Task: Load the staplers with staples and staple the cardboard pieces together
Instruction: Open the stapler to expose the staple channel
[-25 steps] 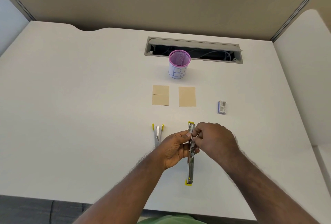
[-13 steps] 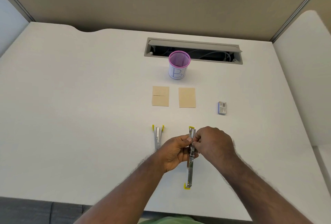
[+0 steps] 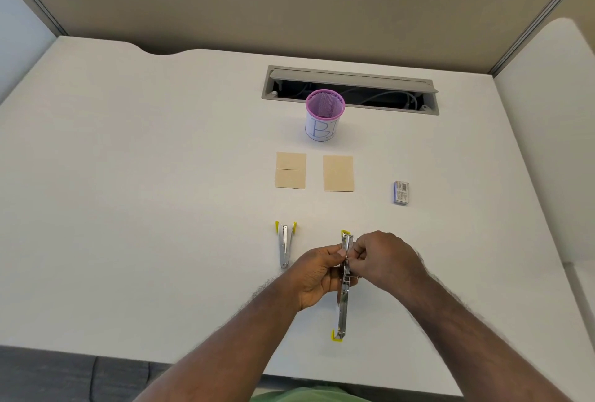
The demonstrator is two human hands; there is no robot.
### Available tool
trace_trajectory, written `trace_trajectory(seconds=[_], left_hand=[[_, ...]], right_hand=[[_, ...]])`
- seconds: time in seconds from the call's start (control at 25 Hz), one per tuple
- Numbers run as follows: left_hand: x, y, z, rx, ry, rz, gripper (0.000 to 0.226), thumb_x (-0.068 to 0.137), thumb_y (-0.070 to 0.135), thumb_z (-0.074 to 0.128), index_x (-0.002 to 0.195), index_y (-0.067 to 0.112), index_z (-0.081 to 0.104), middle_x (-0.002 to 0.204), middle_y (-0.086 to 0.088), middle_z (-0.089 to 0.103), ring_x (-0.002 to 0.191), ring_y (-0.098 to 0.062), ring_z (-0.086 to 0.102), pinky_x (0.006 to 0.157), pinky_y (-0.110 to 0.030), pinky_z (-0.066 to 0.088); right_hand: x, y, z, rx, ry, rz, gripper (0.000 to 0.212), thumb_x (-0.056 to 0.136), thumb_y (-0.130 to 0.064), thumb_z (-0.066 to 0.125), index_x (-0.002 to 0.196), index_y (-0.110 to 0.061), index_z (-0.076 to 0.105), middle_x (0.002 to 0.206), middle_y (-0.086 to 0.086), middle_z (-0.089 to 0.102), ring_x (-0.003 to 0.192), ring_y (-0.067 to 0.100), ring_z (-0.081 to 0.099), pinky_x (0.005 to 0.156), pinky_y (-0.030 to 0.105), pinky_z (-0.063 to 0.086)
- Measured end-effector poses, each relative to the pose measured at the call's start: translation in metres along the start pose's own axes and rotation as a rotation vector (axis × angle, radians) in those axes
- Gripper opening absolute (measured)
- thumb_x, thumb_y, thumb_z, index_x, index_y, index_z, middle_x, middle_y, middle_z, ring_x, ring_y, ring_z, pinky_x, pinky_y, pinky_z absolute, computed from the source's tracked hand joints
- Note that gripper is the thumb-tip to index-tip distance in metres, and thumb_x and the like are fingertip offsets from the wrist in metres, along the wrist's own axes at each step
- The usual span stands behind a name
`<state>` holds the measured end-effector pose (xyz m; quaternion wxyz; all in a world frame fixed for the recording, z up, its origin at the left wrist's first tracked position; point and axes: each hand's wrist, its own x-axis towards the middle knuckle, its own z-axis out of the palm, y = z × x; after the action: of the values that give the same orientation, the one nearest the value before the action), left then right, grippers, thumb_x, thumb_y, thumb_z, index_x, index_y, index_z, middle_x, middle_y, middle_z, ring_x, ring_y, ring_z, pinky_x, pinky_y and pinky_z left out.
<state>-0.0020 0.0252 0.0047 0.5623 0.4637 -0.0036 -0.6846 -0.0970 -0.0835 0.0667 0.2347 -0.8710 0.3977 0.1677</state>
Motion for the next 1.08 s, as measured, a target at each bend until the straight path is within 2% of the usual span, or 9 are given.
trace_trajectory(seconds=[0.32,0.64,0.76,0.92,1.08], left_hand=[[0.001,0.003,-0.001,-0.01,-0.013,0.012,0.024,0.103,0.012,0.044,0.111,0.001,0.064,0.08,-0.006,0.07,0.072,-0.018,0.069,0.074,-0.033,0.059],[0.001,-0.001,-0.002,-0.011,-0.013,-0.003,0.024,0.102,0.012,0.046,0.113,-0.002,0.063,0.087,-0.011,0.066,0.071,-0.019,0.066,0.073,-0.032,0.06],[0.003,0.0,-0.003,-0.02,-0.005,-0.001,0.026,0.102,0.012,0.047,0.116,-0.005,0.062,0.09,-0.013,0.066,0.074,-0.02,0.065,0.072,-0.032,0.059],[0.003,0.002,-0.005,0.008,-0.041,0.027,0.026,0.099,0.014,0.053,0.116,-0.002,0.063,0.095,-0.012,0.066,0.082,-0.02,0.063,0.075,-0.03,0.058],[0.003,0.002,-0.011,-0.005,-0.064,0.051,0.028,0.1,0.013,0.052,0.121,-0.002,0.061,0.095,-0.011,0.066,0.08,-0.016,0.063,0.076,-0.028,0.057]], right_hand=[[-0.002,0.001,0.002,0.06,0.071,0.034,0.004,0.078,-0.037,0.066,0.075,-0.037,0.064,0.074,-0.016,0.069,0.079,0.009,0.065,0.066,0.023,0.047],[0.0,0.002,0.007,-0.003,0.028,0.043,0.01,0.077,-0.039,0.061,0.074,-0.031,0.067,0.074,-0.012,0.069,0.076,0.012,0.065,0.07,0.026,0.052],[0.002,0.002,0.008,0.0,0.034,0.024,0.011,0.077,-0.038,0.06,0.072,-0.03,0.066,0.075,-0.012,0.069,0.077,0.012,0.065,0.069,0.025,0.051],[0.005,0.001,0.009,-0.039,0.033,-0.044,0.016,0.078,-0.039,0.057,0.083,-0.025,0.066,0.079,-0.008,0.069,0.078,0.016,0.064,0.068,0.027,0.049],[0.003,0.003,0.011,0.002,0.072,-0.066,0.016,0.078,-0.04,0.057,0.079,-0.025,0.062,0.078,-0.01,0.066,0.075,0.013,0.062,0.063,0.026,0.045]])
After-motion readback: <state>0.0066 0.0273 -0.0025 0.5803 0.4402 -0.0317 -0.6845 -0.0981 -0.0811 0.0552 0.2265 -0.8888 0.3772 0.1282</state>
